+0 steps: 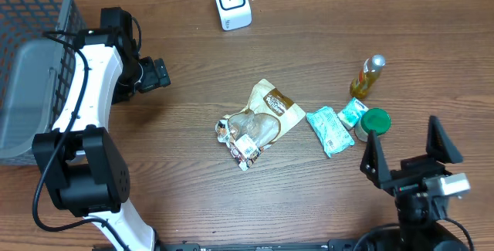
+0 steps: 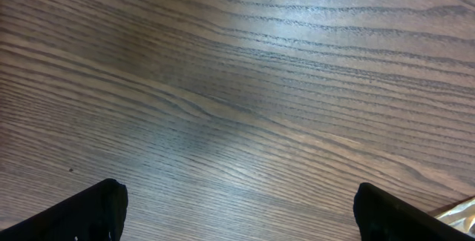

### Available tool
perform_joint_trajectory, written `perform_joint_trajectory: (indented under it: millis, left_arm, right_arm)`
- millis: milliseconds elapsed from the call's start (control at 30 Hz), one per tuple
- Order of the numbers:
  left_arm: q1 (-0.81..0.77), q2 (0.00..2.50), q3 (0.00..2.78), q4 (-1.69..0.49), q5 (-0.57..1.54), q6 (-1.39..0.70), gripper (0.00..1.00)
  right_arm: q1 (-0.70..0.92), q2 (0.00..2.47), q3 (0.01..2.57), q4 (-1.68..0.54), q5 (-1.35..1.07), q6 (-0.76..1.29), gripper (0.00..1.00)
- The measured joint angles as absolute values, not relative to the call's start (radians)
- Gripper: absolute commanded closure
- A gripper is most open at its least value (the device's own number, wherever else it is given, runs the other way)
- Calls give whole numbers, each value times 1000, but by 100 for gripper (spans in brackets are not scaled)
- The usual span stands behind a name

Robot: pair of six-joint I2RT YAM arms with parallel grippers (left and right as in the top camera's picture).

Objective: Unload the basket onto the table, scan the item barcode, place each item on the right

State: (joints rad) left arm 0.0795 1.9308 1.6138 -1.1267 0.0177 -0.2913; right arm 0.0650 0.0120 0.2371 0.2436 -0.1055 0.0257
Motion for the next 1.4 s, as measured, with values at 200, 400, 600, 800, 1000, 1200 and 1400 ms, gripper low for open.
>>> perform_joint_trajectory:
  millis: [200, 400, 600, 800, 1000, 1200, 1400]
  left_arm:
    - [80, 1931, 1614, -1127, 18, -291, 1]
    - [80, 1931, 1614, -1126, 17, -291, 0]
    - [80, 1931, 1614, -1127, 18, -291, 1]
    - [80, 1931, 1614, -1126, 18, -291, 0]
    - [80, 1931, 1614, -1126, 17, -291, 0]
    - [80, 1931, 1614, -1126, 18, -291, 1]
    - [80, 1931, 1614, -1126, 18, -291, 0]
  right_arm:
    - [65, 11, 95, 267, -117, 25, 0]
    - [65, 12, 18, 229, -144, 26, 0]
    - [65, 11, 18, 28, -154, 26, 0]
    - [65, 13, 18, -72, -153, 26, 0]
    - [65, 13, 18, -72, -153, 26, 0]
    - [65, 13, 18, -71, -153, 26, 0]
    - [65, 13, 18, -71, -153, 25, 0]
